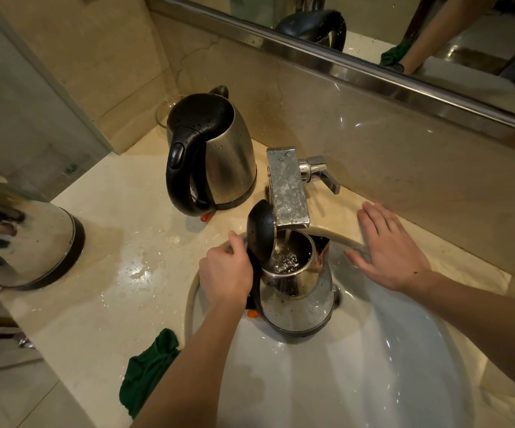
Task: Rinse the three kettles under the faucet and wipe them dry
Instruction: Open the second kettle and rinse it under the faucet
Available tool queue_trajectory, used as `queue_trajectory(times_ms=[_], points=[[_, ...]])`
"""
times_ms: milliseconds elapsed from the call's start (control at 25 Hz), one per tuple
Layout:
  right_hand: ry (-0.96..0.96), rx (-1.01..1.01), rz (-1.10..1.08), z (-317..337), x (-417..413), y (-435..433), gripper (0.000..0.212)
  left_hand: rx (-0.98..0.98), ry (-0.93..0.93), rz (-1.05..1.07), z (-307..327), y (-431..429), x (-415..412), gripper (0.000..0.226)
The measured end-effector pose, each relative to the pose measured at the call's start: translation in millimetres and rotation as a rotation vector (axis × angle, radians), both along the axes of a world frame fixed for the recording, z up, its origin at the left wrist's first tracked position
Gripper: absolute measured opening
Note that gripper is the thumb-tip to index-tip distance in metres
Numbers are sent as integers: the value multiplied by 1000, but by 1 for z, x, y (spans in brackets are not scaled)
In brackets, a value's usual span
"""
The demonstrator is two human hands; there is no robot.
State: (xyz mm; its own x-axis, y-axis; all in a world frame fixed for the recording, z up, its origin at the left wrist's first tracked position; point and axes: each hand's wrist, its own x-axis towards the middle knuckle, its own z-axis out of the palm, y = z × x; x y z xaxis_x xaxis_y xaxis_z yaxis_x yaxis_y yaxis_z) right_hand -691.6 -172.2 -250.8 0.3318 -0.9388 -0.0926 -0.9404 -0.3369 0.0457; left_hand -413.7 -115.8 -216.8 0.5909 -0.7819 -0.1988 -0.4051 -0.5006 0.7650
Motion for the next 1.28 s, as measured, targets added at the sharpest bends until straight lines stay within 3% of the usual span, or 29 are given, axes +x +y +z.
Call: queue_trajectory(times_ms=[1280], points=[[15, -3, 2, 0, -1, 0, 87, -3, -25, 2, -9, 0, 2, 62]])
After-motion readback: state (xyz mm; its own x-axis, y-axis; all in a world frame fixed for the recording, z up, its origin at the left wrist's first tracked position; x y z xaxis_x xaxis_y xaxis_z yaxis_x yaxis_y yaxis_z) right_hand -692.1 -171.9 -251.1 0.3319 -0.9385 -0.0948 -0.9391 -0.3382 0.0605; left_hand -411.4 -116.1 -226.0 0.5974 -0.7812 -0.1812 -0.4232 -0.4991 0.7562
